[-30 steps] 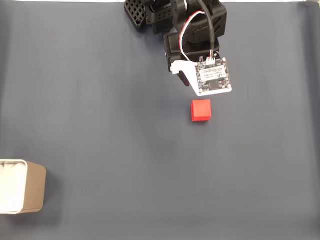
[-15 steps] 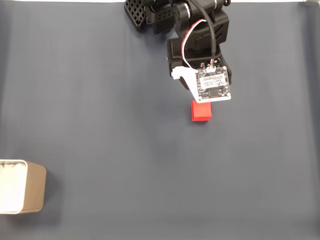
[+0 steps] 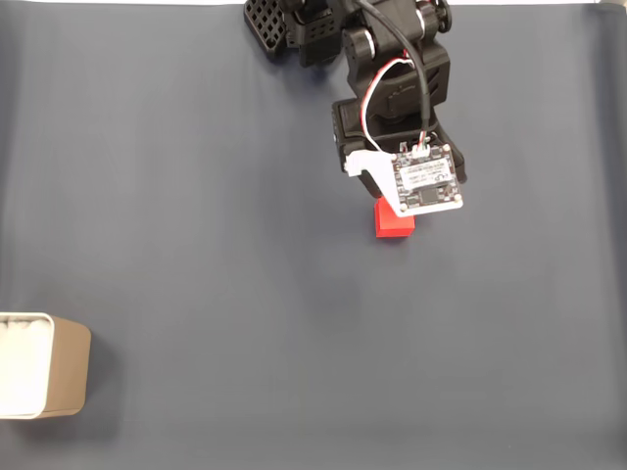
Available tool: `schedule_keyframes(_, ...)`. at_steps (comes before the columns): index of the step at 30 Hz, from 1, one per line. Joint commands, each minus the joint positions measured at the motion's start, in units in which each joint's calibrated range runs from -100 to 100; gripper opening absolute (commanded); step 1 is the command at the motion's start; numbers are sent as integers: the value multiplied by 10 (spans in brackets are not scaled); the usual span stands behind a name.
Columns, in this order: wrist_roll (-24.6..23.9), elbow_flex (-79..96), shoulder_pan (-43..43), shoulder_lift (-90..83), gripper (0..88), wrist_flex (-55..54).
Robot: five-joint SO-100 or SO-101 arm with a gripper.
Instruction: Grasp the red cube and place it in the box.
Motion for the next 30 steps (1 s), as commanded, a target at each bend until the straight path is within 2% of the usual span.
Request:
schedule_keyframes(1,4,-4,0,5,353,-17)
schedule_keyframes(30,15,34,33,66,355,-104)
